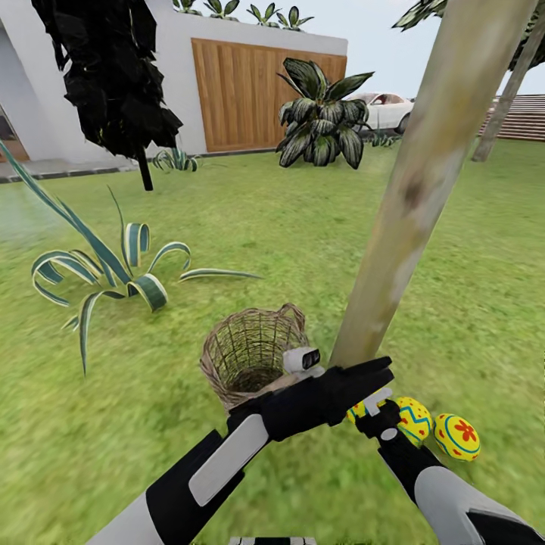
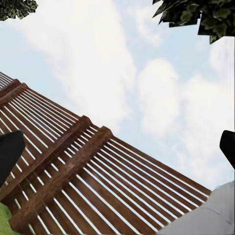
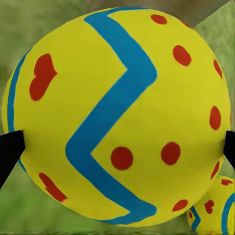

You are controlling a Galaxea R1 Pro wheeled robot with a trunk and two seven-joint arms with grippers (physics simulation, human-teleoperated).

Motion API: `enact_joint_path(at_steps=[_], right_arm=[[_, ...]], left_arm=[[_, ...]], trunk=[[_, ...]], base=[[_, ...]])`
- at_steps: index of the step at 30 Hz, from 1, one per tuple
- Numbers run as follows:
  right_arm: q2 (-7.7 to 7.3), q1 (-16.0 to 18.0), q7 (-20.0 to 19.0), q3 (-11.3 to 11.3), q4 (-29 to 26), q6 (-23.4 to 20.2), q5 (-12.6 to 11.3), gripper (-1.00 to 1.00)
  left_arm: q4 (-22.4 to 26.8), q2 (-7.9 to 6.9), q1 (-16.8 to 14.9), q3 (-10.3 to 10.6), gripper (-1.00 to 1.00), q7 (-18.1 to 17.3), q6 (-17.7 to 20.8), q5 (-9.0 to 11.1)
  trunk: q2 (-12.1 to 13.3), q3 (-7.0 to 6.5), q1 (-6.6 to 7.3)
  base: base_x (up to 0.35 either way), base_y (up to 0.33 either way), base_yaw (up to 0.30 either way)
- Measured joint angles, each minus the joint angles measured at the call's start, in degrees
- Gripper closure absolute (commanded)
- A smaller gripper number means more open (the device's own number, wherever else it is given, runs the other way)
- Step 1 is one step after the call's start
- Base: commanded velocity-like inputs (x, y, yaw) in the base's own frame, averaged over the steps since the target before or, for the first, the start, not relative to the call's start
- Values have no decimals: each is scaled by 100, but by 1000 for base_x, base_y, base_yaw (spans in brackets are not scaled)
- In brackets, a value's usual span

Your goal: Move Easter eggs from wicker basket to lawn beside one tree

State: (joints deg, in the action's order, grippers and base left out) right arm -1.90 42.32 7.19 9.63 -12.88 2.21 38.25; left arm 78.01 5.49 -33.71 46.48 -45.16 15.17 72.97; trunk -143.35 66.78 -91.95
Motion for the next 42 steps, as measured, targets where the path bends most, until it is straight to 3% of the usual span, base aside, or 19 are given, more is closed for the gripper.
enact_joint_path(at_steps=[3,8,15,20,38,42], right_arm=[[14,3,241,1,150,8,12,100],[179,26,333,-1,193,17,10,100],[171,27,332,10,213,32,16,100],[174,26,331,-9,197,595,30,100],[144,26,339,20,197,621,3,100],[144,26,339,26,197,616,1,100]], left_arm=[[159,-11,0,77,-100,-1,24,-2],[192,-12,0,213,-100,2,21,-1],[190,13,0,288,-100,8,-11,-1],[197,4,0,295,-100,8,-12,-1],[199,30,0,304,-100,8,-14,-1],[211,-28,0,268,-100,-13,3,-1]], trunk=[[-4,67,-8],[-11,177,-21],[-20,333,-39],[-27,443,-52],[-51,842,-98],[-56,931,-108]], base=[[0,0,0],[0,0,0],[0,0,0],[0,0,0],[0,0,0],[0,0,0]])
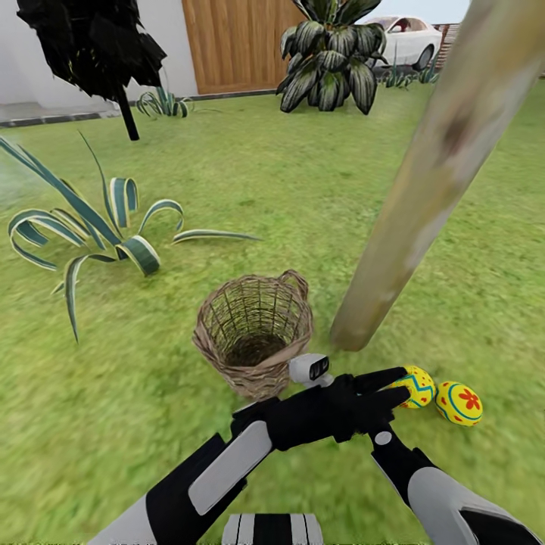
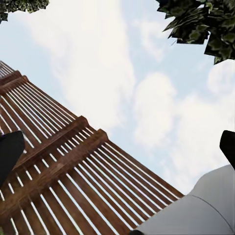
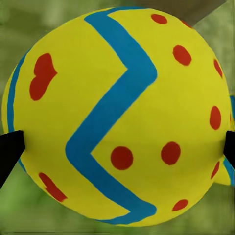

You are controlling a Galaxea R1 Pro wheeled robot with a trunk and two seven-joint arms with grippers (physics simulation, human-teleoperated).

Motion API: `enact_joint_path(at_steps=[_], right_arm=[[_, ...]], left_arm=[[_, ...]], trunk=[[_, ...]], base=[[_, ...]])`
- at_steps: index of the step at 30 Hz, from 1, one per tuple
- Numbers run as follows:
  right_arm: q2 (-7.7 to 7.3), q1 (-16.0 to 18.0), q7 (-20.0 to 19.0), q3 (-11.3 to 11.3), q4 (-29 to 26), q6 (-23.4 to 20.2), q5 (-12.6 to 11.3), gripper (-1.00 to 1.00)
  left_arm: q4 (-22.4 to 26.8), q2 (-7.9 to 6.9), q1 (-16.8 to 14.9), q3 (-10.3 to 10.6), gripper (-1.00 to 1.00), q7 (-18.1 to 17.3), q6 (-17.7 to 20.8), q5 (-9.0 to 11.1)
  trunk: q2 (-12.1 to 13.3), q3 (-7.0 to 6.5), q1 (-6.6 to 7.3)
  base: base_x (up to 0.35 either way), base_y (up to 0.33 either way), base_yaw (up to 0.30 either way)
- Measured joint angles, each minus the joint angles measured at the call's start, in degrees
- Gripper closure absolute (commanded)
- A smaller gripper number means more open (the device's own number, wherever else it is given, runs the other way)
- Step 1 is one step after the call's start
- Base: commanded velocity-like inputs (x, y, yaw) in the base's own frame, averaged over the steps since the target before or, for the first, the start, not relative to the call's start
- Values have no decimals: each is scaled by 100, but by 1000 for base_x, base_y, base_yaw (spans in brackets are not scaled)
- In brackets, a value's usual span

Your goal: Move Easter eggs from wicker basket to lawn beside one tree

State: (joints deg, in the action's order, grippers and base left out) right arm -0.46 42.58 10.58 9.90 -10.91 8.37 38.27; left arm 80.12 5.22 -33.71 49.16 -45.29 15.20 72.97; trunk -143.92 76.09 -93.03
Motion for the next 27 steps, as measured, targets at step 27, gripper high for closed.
enact_joint_path(at_steps=[27], right_arm=[[9,0,239,0,-18,-14,4,100]], left_arm=[[42,-555,68,-1304,-100,-54,-32,62]], trunk=[[-18,289,-33]], base=[[35,0,0]])
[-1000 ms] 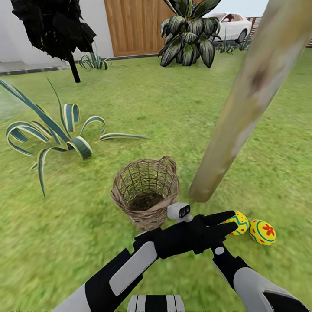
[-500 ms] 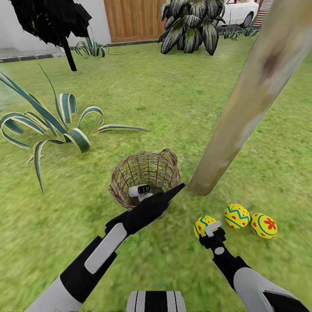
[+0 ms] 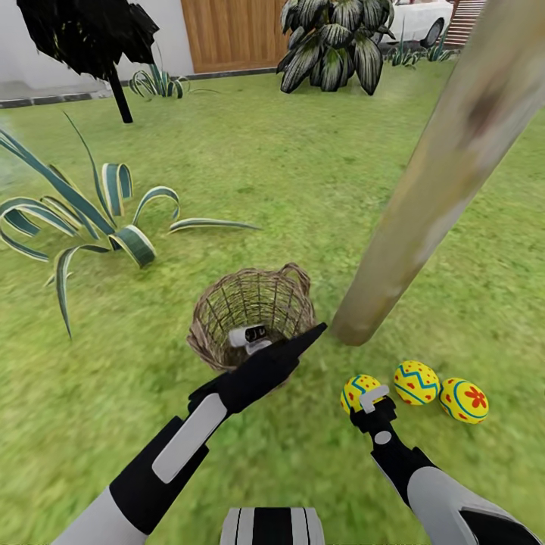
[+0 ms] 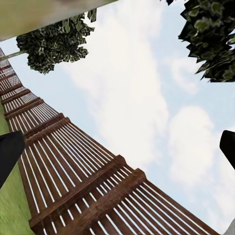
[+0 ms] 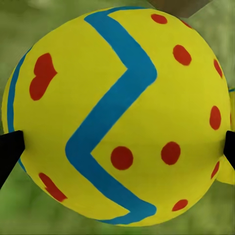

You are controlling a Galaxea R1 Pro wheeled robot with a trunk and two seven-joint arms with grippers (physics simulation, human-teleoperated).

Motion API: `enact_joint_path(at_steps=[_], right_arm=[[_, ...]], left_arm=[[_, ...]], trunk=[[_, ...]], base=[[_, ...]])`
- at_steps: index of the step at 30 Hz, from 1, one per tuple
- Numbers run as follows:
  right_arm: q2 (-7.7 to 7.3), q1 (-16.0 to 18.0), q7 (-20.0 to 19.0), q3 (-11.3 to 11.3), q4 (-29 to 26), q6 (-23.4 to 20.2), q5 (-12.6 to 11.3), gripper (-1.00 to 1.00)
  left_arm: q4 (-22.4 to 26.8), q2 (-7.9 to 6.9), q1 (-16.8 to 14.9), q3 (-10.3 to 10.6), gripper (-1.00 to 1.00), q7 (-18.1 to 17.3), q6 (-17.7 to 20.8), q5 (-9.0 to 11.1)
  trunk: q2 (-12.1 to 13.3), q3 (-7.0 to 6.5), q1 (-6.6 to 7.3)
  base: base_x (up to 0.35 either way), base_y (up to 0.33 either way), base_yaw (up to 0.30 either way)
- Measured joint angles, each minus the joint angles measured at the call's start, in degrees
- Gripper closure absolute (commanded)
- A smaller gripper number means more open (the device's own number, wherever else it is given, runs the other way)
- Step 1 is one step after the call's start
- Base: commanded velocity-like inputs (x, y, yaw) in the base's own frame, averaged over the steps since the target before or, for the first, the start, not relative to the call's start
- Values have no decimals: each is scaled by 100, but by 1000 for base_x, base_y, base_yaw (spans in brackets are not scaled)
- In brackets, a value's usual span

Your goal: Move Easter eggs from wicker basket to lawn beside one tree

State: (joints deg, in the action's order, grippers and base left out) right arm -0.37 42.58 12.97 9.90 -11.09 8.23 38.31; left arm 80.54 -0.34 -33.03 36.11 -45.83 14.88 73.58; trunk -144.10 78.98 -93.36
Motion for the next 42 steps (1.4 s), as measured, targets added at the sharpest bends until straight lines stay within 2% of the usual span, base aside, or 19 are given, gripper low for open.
enact_joint_path(at_steps=[11,13,16,18,22,27,42], right_arm=[[53,9,160,3,-11,124,1,100],[47,50,164,7,-10,152,-295,100],[29,95,168,-8,-12,166,-940,100],[16,136,165,-8,-16,168,-1042,100],[8,318,162,-9,-2,249,-1087,100],[18,392,160,-8,23,286,-1085,100],[49,396,149,-5,88,330,-1061,100]], left_arm=[[16,52,2,126,-100,40,4,-2],[23,57,2,128,-100,40,5,-1],[25,60,2,128,-100,40,5,-3],[25,60,2,128,-100,40,5,-7],[25,62,2,130,-100,41,5,-9],[23,94,2,234,-100,62,5,-10],[-3,122,2,258,-100,5,-12,-4]], trunk=[[-15,243,-29],[-17,287,-34],[-21,354,-42],[-24,398,-47],[-29,487,-57],[-36,598,-70],[-36,598,-70]], base=[[0,0,0],[0,0,0],[0,0,0],[0,0,0],[0,0,0],[0,0,0],[56,-52,0]])
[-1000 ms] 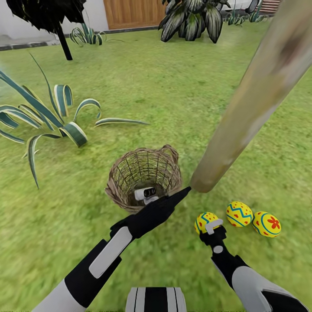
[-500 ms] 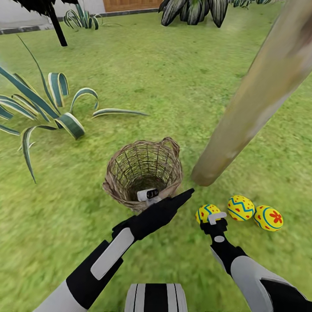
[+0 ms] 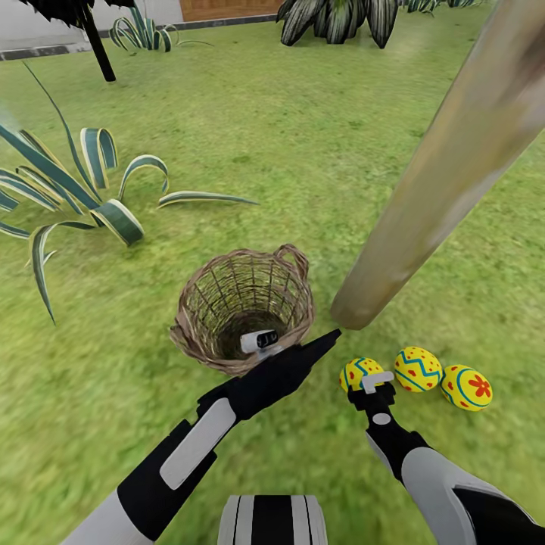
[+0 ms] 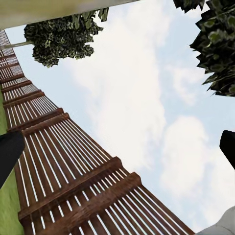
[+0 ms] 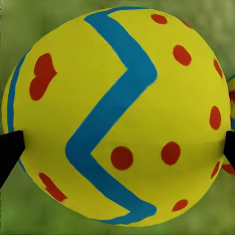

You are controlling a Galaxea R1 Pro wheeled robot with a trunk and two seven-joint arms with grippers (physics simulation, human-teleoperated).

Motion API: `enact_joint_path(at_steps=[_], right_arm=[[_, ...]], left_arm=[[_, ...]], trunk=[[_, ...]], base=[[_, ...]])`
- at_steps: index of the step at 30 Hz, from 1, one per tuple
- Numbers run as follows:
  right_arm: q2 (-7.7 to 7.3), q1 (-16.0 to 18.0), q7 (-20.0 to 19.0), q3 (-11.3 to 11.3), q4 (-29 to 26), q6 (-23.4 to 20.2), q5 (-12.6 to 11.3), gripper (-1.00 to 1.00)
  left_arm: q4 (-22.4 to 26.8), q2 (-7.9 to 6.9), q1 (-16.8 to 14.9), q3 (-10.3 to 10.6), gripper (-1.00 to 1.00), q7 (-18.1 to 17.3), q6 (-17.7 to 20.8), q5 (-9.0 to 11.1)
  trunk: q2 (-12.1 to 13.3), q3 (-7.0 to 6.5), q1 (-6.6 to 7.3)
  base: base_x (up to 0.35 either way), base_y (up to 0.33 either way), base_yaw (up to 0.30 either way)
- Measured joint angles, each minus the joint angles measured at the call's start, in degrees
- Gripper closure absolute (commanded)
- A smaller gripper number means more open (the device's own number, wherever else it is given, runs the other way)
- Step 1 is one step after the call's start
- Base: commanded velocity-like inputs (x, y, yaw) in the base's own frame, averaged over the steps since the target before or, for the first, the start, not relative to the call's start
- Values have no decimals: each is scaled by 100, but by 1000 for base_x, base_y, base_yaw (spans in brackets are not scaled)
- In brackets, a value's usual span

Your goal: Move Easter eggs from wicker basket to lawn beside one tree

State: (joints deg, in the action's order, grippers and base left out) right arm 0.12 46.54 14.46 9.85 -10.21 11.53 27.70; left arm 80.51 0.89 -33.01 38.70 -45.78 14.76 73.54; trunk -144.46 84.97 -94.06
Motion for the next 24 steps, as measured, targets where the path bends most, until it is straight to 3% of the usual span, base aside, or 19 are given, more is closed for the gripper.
enact_joint_path(at_steps=[4,8,19,20,24], right_arm=[[-1,1,2,-4,-14,0,9,100],[2,-6,4,11,-39,480,-22,100],[4,-4,7,12,-58,524,-21,100],[4,-4,9,12,-59,513,-21,-100],[2,-8,15,12,-72,503,-21,-100]], left_arm=[[9,8,0,219,-100,14,0,3],[5,8,0,230,-100,43,0,4],[1,4,0,230,-100,10,0,4],[1,2,0,230,-100,9,0,4],[-4,0,0,230,-100,6,0,7]], trunk=[[-4,66,-8],[-9,154,-18],[-11,177,-21],[-11,177,-21],[-11,177,-21]], base=[[0,0,0],[0,0,0],[0,0,0],[0,0,0],[0,0,0]])
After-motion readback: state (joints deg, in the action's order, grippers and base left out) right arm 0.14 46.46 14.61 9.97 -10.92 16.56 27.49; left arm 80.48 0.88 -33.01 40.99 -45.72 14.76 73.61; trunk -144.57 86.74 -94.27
